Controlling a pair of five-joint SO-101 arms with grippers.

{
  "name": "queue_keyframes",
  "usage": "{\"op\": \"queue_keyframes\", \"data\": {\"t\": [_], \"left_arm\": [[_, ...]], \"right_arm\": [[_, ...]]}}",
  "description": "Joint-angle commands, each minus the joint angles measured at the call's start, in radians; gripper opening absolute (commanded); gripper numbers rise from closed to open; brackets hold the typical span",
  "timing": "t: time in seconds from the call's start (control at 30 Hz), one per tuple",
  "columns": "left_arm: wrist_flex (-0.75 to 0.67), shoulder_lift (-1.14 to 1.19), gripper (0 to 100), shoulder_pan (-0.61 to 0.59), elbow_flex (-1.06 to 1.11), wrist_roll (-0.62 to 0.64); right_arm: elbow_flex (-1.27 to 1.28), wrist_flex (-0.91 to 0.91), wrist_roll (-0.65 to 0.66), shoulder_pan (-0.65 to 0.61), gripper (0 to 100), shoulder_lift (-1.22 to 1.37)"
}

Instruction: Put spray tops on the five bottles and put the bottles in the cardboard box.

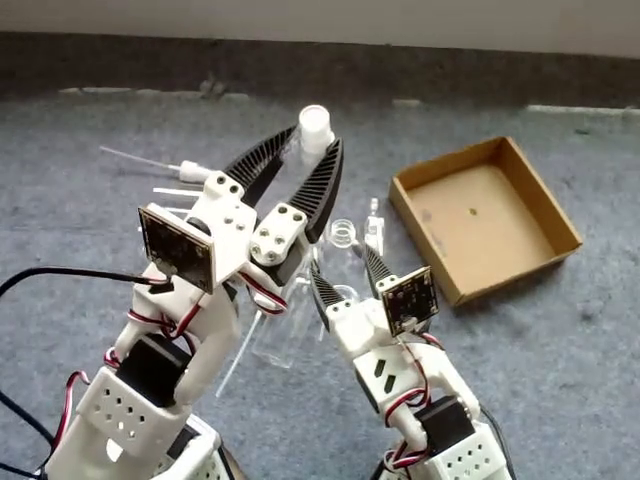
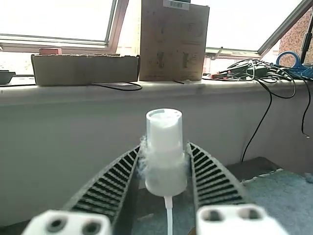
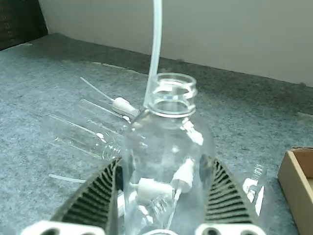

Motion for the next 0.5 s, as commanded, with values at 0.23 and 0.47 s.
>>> {"op": "queue_keyframes", "data": {"t": [0.23, 0.47], "left_arm": [[-0.046, -0.021, 0, -0.007, -0.11, 0.006], [-0.044, -0.022, 0, -0.007, -0.116, 0.008]], "right_arm": [[0.124, 0.004, 0.002, -0.004, 9.2, -0.019], [0.124, 0.004, 0.002, -0.007, 9.2, -0.019]]}}
